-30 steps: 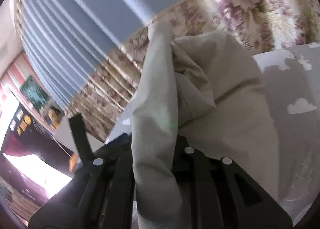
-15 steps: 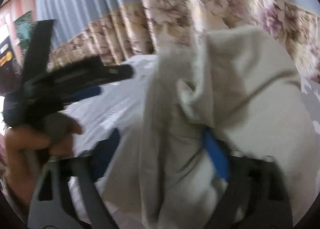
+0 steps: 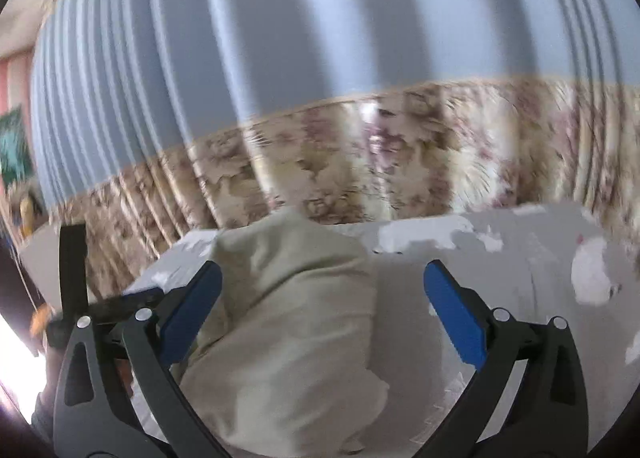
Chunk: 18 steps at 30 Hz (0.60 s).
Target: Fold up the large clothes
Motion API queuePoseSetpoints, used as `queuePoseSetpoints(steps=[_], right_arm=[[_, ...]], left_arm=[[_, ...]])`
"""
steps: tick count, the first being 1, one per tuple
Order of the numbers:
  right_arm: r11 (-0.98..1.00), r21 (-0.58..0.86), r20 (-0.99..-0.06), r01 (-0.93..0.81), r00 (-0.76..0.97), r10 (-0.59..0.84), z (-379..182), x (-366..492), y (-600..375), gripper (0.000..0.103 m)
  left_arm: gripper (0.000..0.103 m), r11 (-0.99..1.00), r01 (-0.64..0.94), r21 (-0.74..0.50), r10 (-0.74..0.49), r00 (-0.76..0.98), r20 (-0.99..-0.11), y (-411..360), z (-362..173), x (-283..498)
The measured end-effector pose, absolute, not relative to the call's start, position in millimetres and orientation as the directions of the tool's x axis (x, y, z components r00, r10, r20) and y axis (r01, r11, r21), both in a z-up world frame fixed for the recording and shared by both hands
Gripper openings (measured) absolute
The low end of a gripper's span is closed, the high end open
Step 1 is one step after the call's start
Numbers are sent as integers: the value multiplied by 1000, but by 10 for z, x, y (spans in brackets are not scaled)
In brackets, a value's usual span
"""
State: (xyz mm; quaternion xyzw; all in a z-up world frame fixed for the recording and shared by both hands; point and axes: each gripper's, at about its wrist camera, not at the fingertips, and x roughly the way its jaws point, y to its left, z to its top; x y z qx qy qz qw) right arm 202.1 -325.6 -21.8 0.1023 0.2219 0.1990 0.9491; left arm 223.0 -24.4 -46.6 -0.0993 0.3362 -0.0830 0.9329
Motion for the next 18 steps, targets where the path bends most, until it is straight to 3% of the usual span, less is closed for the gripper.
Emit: queuePoseSetpoints(steps=[6, 13, 18], right_arm=[[891, 322, -442, -319, 782, 440, -649, 2160, -3291, 100], [888, 296, -462, -353, 760, 456, -657, 2150, -3103, 100], [893, 284, -466, -350, 763, 448, -696, 2124, -3076, 100]], left_arm=[[101, 983, 53, -178, -159, 737, -657, -426, -551, 2317], [101, 979, 93, -180, -181, 799, -573, -503, -353, 1957], [101, 988, 37, -147, -125, 742, -658, -627, -642, 2312]])
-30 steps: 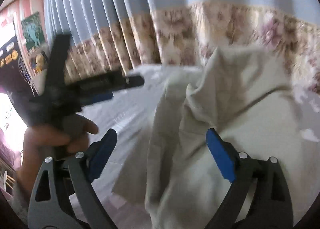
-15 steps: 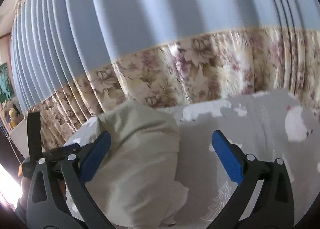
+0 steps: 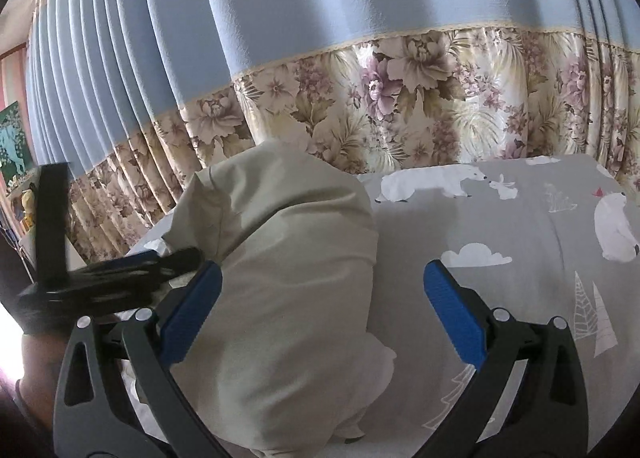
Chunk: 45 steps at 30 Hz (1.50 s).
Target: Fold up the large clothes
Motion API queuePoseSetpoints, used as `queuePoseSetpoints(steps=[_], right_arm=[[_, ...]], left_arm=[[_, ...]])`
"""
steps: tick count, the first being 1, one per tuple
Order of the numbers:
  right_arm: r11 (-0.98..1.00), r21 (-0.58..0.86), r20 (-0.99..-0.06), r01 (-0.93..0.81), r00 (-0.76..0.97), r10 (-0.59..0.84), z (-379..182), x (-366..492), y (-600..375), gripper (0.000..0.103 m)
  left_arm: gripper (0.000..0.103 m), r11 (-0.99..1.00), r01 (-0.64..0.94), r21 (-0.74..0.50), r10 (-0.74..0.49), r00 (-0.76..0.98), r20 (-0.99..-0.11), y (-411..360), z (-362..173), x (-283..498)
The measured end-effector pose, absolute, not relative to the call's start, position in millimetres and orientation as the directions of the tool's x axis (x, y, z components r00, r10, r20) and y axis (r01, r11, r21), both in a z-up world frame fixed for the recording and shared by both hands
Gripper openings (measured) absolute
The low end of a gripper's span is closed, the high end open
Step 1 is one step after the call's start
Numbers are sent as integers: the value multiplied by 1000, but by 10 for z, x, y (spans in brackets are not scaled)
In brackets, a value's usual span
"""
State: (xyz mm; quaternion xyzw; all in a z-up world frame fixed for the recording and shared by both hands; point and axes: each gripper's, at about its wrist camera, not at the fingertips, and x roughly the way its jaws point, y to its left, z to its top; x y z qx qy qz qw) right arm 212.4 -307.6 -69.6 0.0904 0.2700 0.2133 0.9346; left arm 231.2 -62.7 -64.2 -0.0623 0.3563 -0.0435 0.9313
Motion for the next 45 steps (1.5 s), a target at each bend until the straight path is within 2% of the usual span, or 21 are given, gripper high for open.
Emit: queuePoseSetpoints(steps=[2, 3, 6, 7, 8, 9, 12, 15, 17, 21, 24, 28, 32, 34, 35, 36, 38, 41, 45], right_arm=[[898, 271, -469, -346, 767, 437, -702, 2121, -3069, 100], [903, 260, -470, -343, 771, 429, -704, 2119, -3064, 100], [907, 243, -475, -344, 773, 421, -711, 2121, -3043, 100], [906, 241, -476, -347, 772, 422, -714, 2121, -3033, 100], [907, 237, -478, -349, 771, 421, -715, 2121, -3021, 100], [907, 229, -482, -353, 768, 421, -720, 2118, -2998, 100], [902, 207, -500, -380, 751, 431, -759, 2105, -2886, 100], [893, 143, -538, -427, 724, 432, -836, 2076, -2689, 100], [895, 88, -545, -438, 731, 412, -861, 2033, -2585, 100], [875, 83, -595, -478, 681, 428, -1013, 2050, -2438, 100], [855, 25, -619, -518, 663, 420, -1107, 1982, -2234, 100], [838, -89, -677, -539, 650, 346, -1307, 1946, -1956, 100], [827, -150, -702, -543, 647, 298, -1381, 1951, -1825, 100], [830, -145, -703, -539, 646, 297, -1392, 1956, -1838, 100], [832, -136, -704, -538, 643, 301, -1397, 1965, -1853, 100], [834, -125, -706, -538, 639, 306, -1403, 1976, -1869, 100], [836, -114, -707, -537, 635, 311, -1403, 1980, -1881, 100], [837, -103, -704, -538, 634, 321, -1395, 1976, -1885, 100], [840, -53, -700, -539, 620, 354, -1373, 2000, -1937, 100]], left_arm=[[97, 988, 52, -149, -138, 742, -656, -668, -697, 2359], [67, 988, 51, -144, -134, 742, -657, -669, -706, 2372], [26, 982, 87, -169, -179, 721, -669, -600, -686, 2422], [23, 981, 95, -167, -183, 725, -664, -564, -655, 2416], [14, 985, 99, -141, -168, 736, -656, -511, -598, 2401], [12, 987, 96, -131, -159, 742, -651, -473, -562, 2395], [11, 982, 99, -162, -181, 745, -642, -259, -426, 2378], [11, 989, 79, -123, -140, 755, -640, -179, -378, 2361], [10, 991, 78, -107, -130, 740, -660, -159, -460, 2405], [10, 990, 49, -131, -127, 718, -685, 61, -489, 2501], [10, 993, 18, -120, -97, 710, -697, 225, -504, 2555], [10, 1000, -4, -15, -8, 668, -744, 206, -844, 2632], [14, 999, -32, -39, -8, 652, -758, 241, -1056, 2620], [20, 998, -40, -45, -8, 651, -759, 249, -1026, 2582], [35, 997, -63, -39, 12, 652, -758, 265, -982, 2544], [56, 995, -91, -34, 34, 655, -755, 293, -932, 2502], [72, 987, -138, -87, 33, 690, -723, 408, -805, 2337], [74, 984, -131, -121, 11, 726, -688, 401, -630, 2143], [86, 983, -72, -167, -55, 756, -652, 223, -462, 2130]])
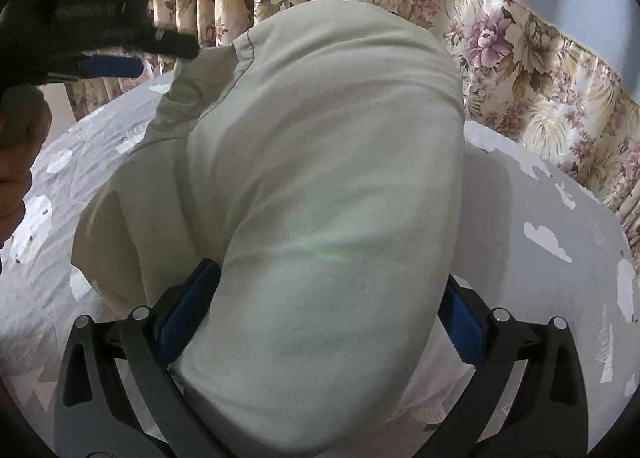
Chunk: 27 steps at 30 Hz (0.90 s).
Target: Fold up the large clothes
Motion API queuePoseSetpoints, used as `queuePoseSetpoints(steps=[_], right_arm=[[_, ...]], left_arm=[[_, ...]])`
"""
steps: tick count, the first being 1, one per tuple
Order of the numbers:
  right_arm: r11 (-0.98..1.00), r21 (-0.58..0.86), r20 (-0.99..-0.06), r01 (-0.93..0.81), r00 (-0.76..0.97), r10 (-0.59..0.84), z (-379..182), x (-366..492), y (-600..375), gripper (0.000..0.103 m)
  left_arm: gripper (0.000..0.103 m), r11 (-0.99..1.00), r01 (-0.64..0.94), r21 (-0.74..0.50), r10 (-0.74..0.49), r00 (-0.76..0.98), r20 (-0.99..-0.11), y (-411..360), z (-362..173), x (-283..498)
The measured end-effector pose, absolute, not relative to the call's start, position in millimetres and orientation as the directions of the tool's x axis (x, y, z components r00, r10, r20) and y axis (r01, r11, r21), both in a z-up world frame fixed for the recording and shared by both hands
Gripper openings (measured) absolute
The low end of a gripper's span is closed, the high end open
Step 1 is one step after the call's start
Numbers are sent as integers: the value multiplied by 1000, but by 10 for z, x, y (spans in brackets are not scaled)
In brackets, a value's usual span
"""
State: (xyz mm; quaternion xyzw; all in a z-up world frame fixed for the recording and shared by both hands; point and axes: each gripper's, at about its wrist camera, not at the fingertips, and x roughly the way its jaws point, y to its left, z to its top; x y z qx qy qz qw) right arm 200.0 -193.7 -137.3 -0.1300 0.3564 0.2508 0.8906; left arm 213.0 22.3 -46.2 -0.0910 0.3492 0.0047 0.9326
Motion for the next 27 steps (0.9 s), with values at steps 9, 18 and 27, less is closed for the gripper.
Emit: queuePoseSetpoints(steps=[9, 18, 27], right_arm=[[920, 68, -544, -385, 759, 357, -501, 2304, -2604, 100], [975, 4, -608, -224, 773, 180, -682, 3469, -2466, 100], [960, -70, -683, -271, 714, 152, -1077, 3626, -2229, 100]], left_arm=[[86, 986, -78, -149, -47, 720, -692, -22, -457, 2596], [89, 980, -69, -186, -82, 714, -696, -204, -374, 2819], [100, 975, -189, -117, 26, 619, -785, 163, -1044, 3211]])
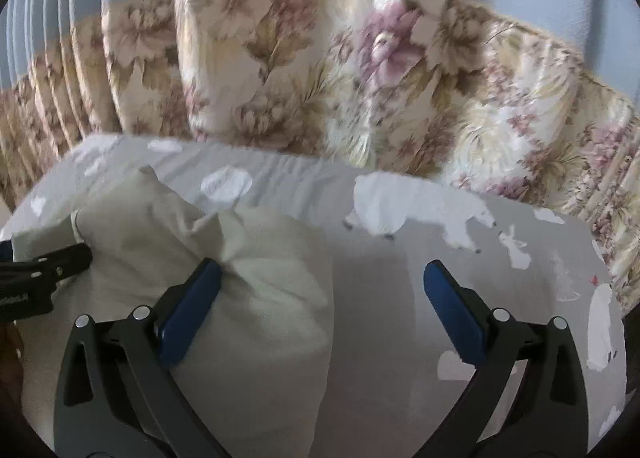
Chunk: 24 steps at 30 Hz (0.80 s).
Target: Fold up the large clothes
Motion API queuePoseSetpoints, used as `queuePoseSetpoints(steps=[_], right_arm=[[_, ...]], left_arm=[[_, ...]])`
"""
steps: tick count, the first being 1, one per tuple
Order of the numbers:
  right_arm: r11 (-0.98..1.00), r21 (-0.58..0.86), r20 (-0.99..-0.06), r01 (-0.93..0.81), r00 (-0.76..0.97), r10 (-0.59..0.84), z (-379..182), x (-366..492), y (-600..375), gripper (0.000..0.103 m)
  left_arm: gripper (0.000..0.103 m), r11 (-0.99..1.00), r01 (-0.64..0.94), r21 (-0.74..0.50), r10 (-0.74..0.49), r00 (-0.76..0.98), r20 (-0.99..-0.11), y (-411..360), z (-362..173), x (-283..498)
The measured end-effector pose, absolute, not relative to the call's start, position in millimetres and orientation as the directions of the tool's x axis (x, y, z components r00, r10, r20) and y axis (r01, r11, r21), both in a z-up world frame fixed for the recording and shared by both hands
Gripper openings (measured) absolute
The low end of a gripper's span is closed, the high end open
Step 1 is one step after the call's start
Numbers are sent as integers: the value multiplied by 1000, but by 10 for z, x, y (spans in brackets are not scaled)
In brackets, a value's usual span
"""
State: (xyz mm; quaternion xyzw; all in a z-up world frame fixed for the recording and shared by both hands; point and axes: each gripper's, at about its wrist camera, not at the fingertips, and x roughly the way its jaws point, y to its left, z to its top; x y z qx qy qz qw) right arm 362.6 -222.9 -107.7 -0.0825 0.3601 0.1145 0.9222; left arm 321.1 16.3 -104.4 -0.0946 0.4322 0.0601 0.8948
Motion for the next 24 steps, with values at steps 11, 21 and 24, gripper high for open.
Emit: queuePoseSetpoints(steps=[11, 21, 24], right_arm=[[940, -226, -624, -255, 779, 61, -1176, 3464, -2102, 100], [950, -36, -626, -310, 748, 221, -893, 2666, -2641, 100], [953, 31, -621, -302, 741, 255, -947, 2514, -2760, 100]], left_arm=[[101, 974, -146, -175, -35, 662, -749, 249, -1176, 3112], [100, 958, -96, -272, -114, 740, -663, 682, -753, 2325], [100, 940, -52, -336, -193, 731, -654, 618, -849, 2177]])
